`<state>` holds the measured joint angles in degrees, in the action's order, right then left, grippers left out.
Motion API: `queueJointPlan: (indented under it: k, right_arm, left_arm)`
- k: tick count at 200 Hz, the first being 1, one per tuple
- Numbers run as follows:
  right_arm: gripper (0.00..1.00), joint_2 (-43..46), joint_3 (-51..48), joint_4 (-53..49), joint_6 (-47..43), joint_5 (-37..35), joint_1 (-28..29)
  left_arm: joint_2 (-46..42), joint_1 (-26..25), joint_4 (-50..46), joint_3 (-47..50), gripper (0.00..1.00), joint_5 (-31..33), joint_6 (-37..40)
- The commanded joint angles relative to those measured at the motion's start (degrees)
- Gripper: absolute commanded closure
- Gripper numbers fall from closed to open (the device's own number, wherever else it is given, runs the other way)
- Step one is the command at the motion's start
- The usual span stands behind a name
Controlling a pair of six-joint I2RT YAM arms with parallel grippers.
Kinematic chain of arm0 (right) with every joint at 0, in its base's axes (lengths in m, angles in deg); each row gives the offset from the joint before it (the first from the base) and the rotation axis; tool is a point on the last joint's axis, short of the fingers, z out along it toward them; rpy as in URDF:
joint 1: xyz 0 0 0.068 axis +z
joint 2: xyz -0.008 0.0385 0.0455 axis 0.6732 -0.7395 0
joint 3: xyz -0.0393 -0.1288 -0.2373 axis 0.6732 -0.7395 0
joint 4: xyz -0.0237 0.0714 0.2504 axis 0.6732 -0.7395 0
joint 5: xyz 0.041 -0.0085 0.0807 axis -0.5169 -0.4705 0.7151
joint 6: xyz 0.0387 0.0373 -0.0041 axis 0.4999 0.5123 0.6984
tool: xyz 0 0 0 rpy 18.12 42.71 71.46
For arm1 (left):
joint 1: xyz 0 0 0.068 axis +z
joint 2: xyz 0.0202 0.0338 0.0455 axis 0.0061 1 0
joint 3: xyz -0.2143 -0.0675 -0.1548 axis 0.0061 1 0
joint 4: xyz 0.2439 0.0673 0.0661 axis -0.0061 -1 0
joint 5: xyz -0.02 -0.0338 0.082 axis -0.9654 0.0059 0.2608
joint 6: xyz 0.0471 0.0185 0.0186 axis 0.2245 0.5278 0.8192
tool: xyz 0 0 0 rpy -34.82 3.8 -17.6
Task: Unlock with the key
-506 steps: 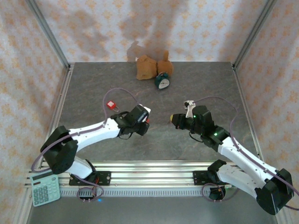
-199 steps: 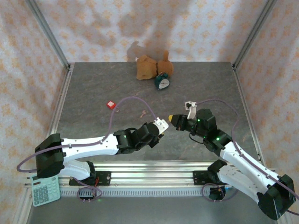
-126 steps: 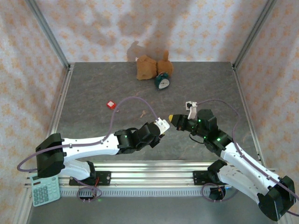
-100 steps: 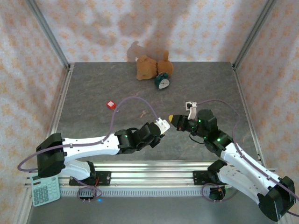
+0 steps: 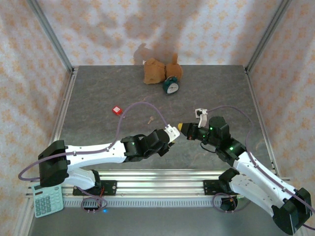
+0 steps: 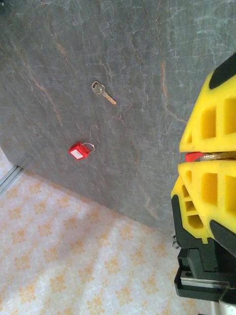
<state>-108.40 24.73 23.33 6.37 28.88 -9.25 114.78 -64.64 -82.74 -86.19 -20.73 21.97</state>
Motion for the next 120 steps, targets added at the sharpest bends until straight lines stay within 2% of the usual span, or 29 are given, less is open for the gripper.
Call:
queueJointPlan:
  k: [1, 72, 120]
  right_arm:
    - [0.91, -2.1, 1.2, -1.7, -2.1, 3.7, 0.2]
    - [0.91, -3.2, -0.6, 1.2, -0.4, 5.0, 0.2]
    - [0.90, -5.1, -0.8, 2.0, -0.8, 9.8, 0.3]
  left_arm:
    - [-1.4, -0.5, 2.2, -3.4, 0.66, -0.1, 0.3]
    - [-2.8, -0.6, 5.7, -2.6, 0.67, 2.1, -1.3]
    - [-2.2, -0.6, 6.5, -3.8, 0.67, 1.0, -1.6]
